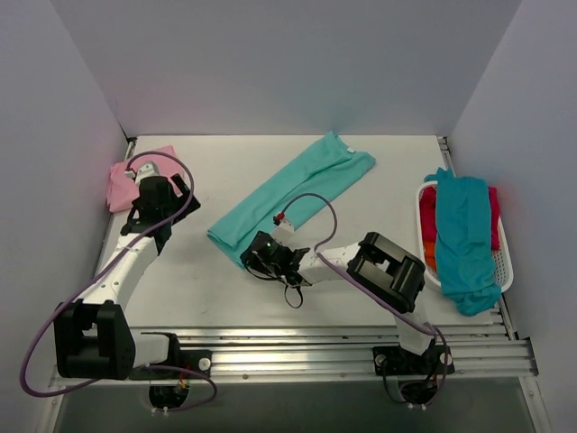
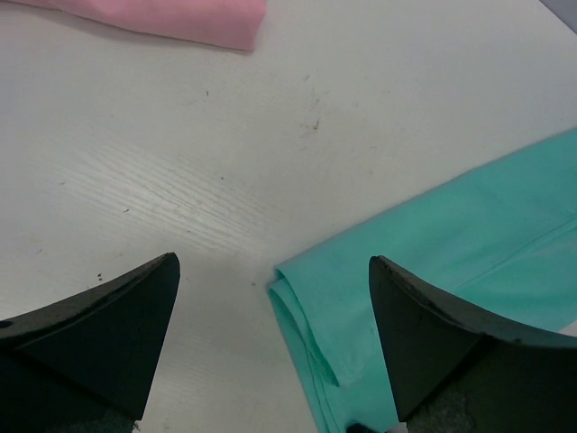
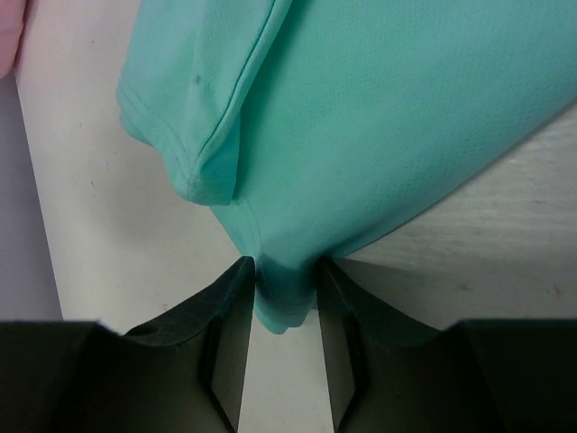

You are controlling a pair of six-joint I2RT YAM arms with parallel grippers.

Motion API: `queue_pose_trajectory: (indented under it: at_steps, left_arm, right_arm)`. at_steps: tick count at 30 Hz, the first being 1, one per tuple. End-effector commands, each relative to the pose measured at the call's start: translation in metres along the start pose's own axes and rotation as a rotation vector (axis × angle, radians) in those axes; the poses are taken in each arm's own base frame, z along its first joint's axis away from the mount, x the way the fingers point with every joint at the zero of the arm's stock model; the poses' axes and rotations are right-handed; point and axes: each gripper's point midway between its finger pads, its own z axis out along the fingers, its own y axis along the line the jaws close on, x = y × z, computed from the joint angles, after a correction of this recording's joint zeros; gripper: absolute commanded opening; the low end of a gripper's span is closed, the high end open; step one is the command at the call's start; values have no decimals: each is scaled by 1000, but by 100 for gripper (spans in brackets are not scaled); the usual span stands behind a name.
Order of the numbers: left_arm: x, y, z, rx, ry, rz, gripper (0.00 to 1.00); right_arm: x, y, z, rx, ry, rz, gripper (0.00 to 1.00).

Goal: Fold and stack the t-shirts
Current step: Fold the tshirt

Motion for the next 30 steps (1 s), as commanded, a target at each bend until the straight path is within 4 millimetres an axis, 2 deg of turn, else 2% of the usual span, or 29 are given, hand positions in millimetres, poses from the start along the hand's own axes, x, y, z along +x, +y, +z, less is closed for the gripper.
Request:
queue_pose_trajectory:
  at_steps: [1, 2, 4, 6, 7, 10, 12, 13, 14, 15, 16, 17, 18, 19, 20, 21, 22, 24, 25, 27, 28, 30]
  left_arm:
    - [-15, 3, -5, 21, -73, -22, 95]
    - [-15, 5, -5, 20, -72, -24, 95]
    - [-15, 8, -3, 20, -65, -31, 94]
    - [-15, 7, -1, 21, -64, -32, 94]
    - [-15, 7, -1, 24, -63, -32, 95]
    - [-14, 7, 1, 28, -63, -34, 95]
    - [-14, 8, 2, 26, -62, -35, 95]
    - [-13, 7, 3, 29, -59, -34, 95]
    - [-12, 7, 3, 30, -57, -35, 95]
    - [-12, 6, 3, 35, -56, -35, 94]
    - [-11, 6, 3, 36, -52, -36, 94]
    - [-11, 6, 3, 38, -52, -38, 95]
    - [-11, 4, 3, 46, -47, -39, 94]
    - [-11, 3, 2, 49, -47, -42, 95]
    - [-12, 2, 1, 53, -46, -44, 95]
    - [-12, -1, 0, 67, -43, -47, 95]
    - [-11, -3, -1, 75, -40, -55, 95]
    - [-8, -7, -5, 94, -32, -66, 95]
    - [-3, -13, -7, 117, -19, -73, 95]
    - [7, -17, -10, 137, -1, -73, 95]
    - [17, -29, -14, 168, 16, -55, 95]
    - [33, -38, -18, 185, 49, -23, 94]
  right_arm:
    - [19, -19, 19, 52, 73, -38, 30]
    - [23, -28, 25, 72, 87, -47, 23]
    - [26, -28, 32, 72, 104, -48, 17]
    - [31, -35, 38, 85, 120, -56, 4]
    - [32, -37, 39, 89, 123, -57, 1]
    - [31, -42, 35, 94, 116, -68, 0]
    - [22, -51, 23, 114, 89, -74, 0]
    - [13, -44, 13, 98, 71, -75, 0]
    - [14, -66, 4, 144, 63, -91, 0]
    - [11, -71, -4, 153, 58, -95, 0]
    - [2, -65, -19, 136, 40, -91, 0]
    - [2, -79, -30, 173, 43, -101, 0]
    - [5, -108, -45, 234, 44, -112, 0]
    - [-5, -103, -64, 218, 19, -72, 0]
    - [-5, -124, -80, 280, 19, -71, 0]
    - [-7, -157, -97, 352, -12, -76, 0]
    - [-20, -152, -117, 325, -54, -36, 0]
    - [-24, -197, -147, 436, -99, 14, 0]
    - [-41, -194, -163, 403, -172, 62, 0]
    - [-51, -221, -184, 452, -244, 109, 0]
    - [-60, -218, -195, 419, -275, 137, 0]
    - [-70, -222, -206, 414, -323, 163, 0]
